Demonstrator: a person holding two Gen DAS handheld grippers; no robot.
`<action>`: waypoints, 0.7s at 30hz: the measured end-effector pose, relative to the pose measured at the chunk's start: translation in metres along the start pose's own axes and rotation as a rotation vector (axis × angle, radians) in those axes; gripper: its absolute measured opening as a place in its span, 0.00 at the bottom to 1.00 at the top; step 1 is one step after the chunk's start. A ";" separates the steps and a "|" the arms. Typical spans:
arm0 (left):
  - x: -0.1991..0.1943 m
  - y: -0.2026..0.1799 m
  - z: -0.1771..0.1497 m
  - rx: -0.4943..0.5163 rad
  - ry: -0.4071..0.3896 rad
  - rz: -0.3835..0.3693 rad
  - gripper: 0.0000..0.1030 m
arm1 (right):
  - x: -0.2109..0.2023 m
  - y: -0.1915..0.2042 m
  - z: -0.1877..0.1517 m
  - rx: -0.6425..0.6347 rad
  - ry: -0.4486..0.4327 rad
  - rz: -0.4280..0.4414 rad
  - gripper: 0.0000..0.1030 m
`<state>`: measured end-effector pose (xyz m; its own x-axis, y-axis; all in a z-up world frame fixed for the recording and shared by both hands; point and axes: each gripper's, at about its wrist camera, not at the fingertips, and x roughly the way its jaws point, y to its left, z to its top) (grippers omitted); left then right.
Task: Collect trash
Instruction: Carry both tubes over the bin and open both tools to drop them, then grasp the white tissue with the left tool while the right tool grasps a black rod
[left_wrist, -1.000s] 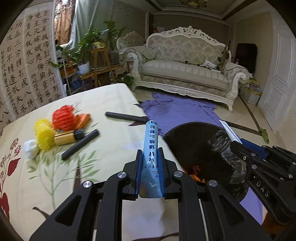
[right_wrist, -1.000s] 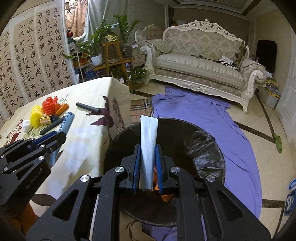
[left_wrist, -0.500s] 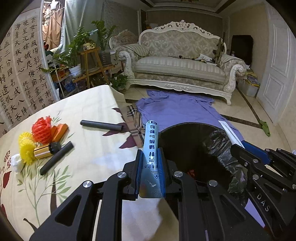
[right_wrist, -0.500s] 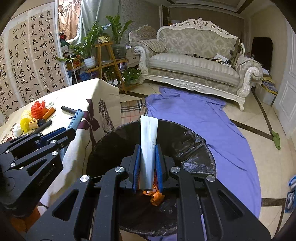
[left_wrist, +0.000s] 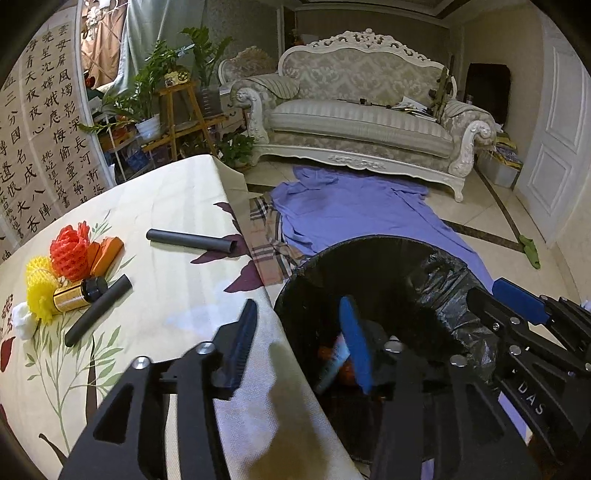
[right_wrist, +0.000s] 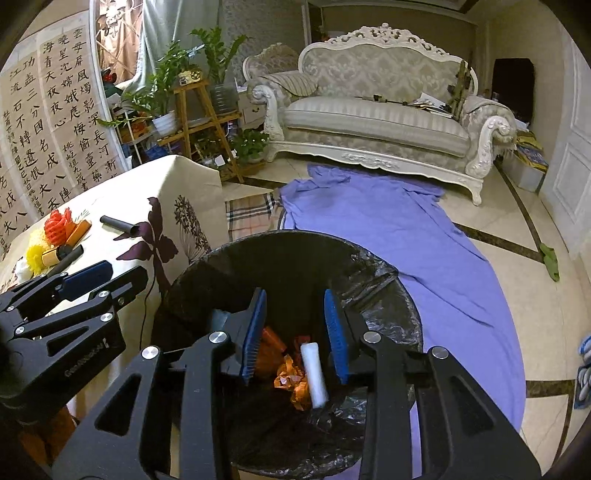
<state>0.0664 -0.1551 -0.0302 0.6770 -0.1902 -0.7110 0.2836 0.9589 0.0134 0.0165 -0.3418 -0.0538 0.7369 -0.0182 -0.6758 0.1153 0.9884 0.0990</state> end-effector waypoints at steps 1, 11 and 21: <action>-0.002 0.002 -0.001 -0.007 -0.004 0.002 0.54 | -0.001 0.000 0.000 -0.001 -0.001 0.000 0.32; -0.019 0.043 -0.010 -0.069 -0.003 0.069 0.62 | 0.000 0.030 0.007 -0.042 0.004 0.081 0.34; -0.038 0.122 -0.023 -0.173 -0.001 0.204 0.66 | 0.018 0.101 0.032 -0.150 0.016 0.214 0.34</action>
<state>0.0597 -0.0257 -0.0176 0.7092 0.0109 -0.7050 0.0207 0.9991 0.0362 0.0626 -0.2467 -0.0329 0.7230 0.1949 -0.6627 -0.1429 0.9808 0.1325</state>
